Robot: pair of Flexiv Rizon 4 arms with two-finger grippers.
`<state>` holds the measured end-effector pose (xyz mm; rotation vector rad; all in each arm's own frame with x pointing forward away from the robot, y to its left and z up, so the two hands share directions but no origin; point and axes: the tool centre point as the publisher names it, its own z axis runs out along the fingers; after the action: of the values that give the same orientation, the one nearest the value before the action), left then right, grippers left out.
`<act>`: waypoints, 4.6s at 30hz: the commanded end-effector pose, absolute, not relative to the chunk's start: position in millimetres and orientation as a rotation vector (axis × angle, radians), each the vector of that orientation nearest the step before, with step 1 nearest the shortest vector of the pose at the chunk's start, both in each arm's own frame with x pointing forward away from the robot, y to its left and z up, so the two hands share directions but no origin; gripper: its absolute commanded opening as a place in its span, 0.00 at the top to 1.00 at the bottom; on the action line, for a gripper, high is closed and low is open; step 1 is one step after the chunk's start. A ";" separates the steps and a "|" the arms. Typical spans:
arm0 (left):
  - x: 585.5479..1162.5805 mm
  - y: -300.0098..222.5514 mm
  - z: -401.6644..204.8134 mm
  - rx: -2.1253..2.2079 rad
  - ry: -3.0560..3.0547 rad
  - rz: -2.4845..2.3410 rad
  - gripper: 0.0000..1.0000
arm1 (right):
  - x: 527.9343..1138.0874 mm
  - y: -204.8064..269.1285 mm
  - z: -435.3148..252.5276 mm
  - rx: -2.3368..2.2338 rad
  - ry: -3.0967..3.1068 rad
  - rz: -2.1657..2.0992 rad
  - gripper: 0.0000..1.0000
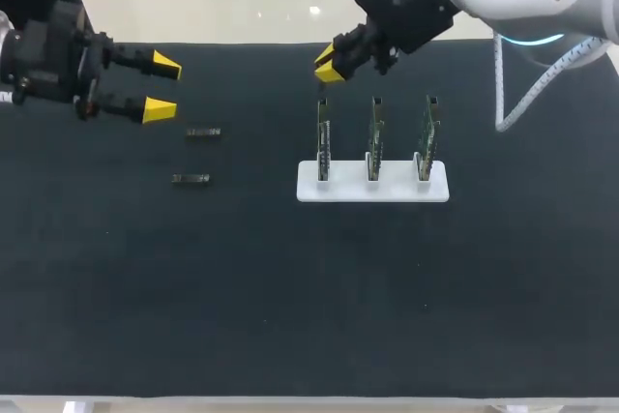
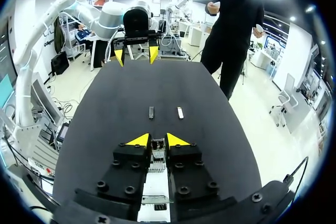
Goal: Pick up the optical module with the left hand, and insert it into the network port with the right hand.
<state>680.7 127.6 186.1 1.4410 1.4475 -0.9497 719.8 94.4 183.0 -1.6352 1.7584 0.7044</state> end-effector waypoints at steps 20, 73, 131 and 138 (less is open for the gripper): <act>680.1 127.2 186.4 1.441 1.451 -0.947 0.00 | 722.2 96.2 176.7 -1.631 1.749 0.711 1.00; 680.1 127.2 186.4 1.441 1.451 -0.947 0.00 | 720.7 95.4 174.5 -1.644 1.767 0.719 1.00; 680.1 127.2 186.4 1.441 1.451 -0.947 0.00 | 715.6 93.6 175.3 -1.659 1.773 0.680 1.00; 680.1 127.2 186.4 1.441 1.451 -0.947 0.00 | 714.2 94.1 168.1 -1.654 1.762 0.677 1.00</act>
<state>680.6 127.8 186.0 1.4408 1.4473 -0.9496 716.0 93.8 172.0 -1.6601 1.7670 0.6791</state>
